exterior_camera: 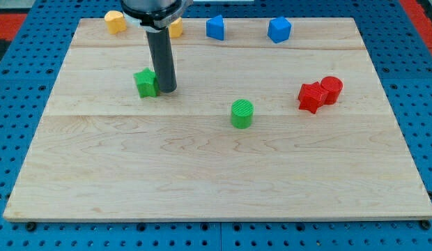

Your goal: Push the green circle to the center of the board

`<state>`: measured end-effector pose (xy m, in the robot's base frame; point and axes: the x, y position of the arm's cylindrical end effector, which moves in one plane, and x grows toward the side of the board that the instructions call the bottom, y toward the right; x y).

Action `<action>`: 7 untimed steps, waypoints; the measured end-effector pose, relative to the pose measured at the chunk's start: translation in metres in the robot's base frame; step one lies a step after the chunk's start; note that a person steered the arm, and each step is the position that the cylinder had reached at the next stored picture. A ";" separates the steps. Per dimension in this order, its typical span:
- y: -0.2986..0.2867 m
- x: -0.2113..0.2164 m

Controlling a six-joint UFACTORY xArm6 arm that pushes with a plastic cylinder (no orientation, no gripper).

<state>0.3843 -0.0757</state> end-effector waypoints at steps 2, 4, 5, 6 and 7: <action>0.139 -0.005; 0.164 0.082; 0.129 0.098; 0.046 0.071; 0.026 0.037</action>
<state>0.4218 -0.0498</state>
